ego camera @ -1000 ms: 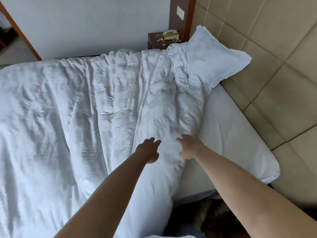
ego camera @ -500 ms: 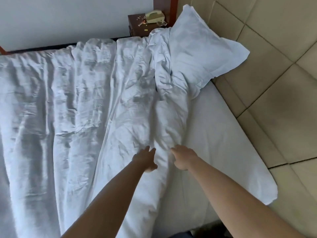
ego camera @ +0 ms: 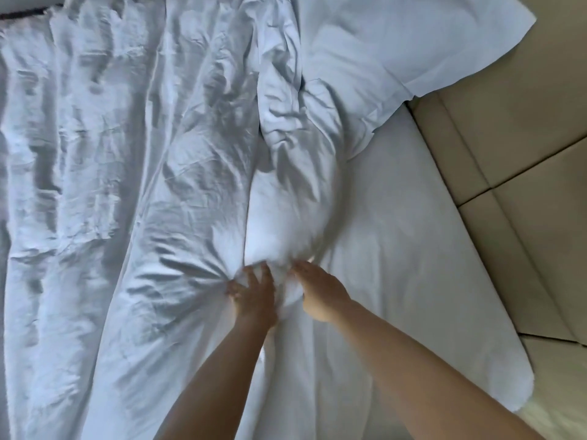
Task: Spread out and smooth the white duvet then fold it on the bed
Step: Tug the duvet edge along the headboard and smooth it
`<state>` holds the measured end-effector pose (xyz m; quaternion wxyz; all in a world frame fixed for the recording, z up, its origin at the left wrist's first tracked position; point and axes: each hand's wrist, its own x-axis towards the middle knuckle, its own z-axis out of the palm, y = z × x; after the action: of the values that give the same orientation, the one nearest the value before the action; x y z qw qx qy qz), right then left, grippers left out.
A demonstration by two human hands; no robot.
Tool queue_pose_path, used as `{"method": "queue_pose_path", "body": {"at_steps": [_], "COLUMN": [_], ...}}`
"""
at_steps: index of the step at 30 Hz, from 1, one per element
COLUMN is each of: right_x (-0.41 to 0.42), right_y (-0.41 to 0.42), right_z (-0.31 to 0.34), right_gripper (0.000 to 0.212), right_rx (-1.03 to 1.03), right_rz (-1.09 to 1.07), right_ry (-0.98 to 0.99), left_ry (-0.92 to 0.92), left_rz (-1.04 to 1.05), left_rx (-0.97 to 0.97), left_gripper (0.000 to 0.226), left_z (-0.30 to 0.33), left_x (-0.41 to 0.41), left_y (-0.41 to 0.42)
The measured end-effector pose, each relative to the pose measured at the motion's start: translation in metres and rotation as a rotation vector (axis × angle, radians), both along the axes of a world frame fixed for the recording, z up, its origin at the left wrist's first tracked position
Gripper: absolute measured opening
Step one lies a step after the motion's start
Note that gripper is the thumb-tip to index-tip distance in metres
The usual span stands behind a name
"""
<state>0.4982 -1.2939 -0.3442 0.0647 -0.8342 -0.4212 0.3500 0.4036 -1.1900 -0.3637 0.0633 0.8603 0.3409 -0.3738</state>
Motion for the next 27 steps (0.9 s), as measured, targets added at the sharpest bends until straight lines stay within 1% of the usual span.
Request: {"method": "queue_pose_path", "body": {"at_steps": [3, 6, 7, 9, 11, 12, 13, 15, 16, 17, 18, 20, 21, 22, 23, 24, 25, 26, 27], "right_x": [-0.001, -0.001, -0.001, 0.001, 0.001, -0.002, -0.005, -0.009, -0.009, -0.009, -0.007, -0.001, 0.005, 0.011, 0.016, 0.019, 0.019, 0.015, 0.007], "right_y": [0.000, 0.011, 0.014, 0.021, 0.030, 0.036, 0.045, 0.067, 0.080, 0.093, 0.105, 0.128, 0.141, 0.154, 0.169, 0.184, 0.196, 0.202, 0.206], "right_z": [-0.010, -0.005, -0.002, 0.002, 0.008, 0.010, 0.012, 0.004, -0.002, -0.008, -0.014, -0.020, -0.017, -0.010, -0.001, 0.009, 0.017, 0.023, 0.022], "right_gripper": [0.067, 0.083, 0.092, 0.108, 0.114, 0.109, 0.096, 0.062, 0.053, 0.048, 0.044, 0.040, 0.039, 0.038, 0.033, 0.031, 0.035, 0.043, 0.052], "right_rx": [0.102, 0.218, 0.230, 0.245, 0.311, 0.366, 0.432, 0.580, 0.631, 0.667, 0.711, 0.798, 0.807, 0.793, 0.770, 0.752, 0.705, 0.634, 0.545], "right_rz": [0.045, 0.177, 0.214, 0.264, 0.315, 0.337, 0.355, 0.374, 0.380, 0.392, 0.409, 0.439, 0.413, 0.333, 0.193, -0.008, -0.234, -0.430, -0.550], "right_ry": [-0.056, -0.190, -0.240, -0.322, -0.360, -0.403, -0.468, -0.590, -0.644, -0.696, -0.757, -0.863, -0.911, -0.951, -0.972, -0.961, -0.884, -0.752, -0.585], "left_ry": [-0.108, -0.165, -0.193, -0.221, -0.180, -0.156, -0.134, -0.150, -0.164, -0.178, -0.193, -0.234, -0.299, -0.369, -0.431, -0.491, -0.543, -0.599, -0.686], "left_rz": [-0.054, 0.013, 0.078, 0.183, 0.261, 0.340, 0.417, 0.615, 0.712, 0.752, 0.733, 0.641, 0.617, 0.636, 0.688, 0.689, 0.596, 0.426, 0.227], "left_rx": [-0.003, -0.002, -0.043, -0.188, -0.316, -0.371, -0.427, -0.597, -0.665, -0.671, -0.608, -0.372, -0.221, -0.105, -0.007, 0.106, 0.252, 0.398, 0.512], "left_gripper": [0.076, 0.066, 0.059, 0.043, 0.036, 0.036, 0.036, 0.034, 0.032, 0.032, 0.034, 0.037, 0.037, 0.037, 0.040, 0.047, 0.054, 0.057, 0.055], "left_z": [0.008, 0.035, 0.043, 0.061, 0.083, 0.095, 0.103, 0.112, 0.114, 0.112, 0.107, 0.094, 0.086, 0.082, 0.079, 0.077, 0.074, 0.069, 0.062], "left_x": [0.006, 0.003, 0.001, -0.003, -0.007, -0.012, -0.019, -0.038, -0.046, -0.052, -0.054, -0.056, -0.058, -0.060, -0.065, -0.070, -0.076, -0.081, -0.085], "left_y": [0.019, 0.043, 0.053, 0.075, 0.103, 0.115, 0.126, 0.138, 0.139, 0.141, 0.144, 0.149, 0.153, 0.157, 0.160, 0.161, 0.160, 0.156, 0.152]}}
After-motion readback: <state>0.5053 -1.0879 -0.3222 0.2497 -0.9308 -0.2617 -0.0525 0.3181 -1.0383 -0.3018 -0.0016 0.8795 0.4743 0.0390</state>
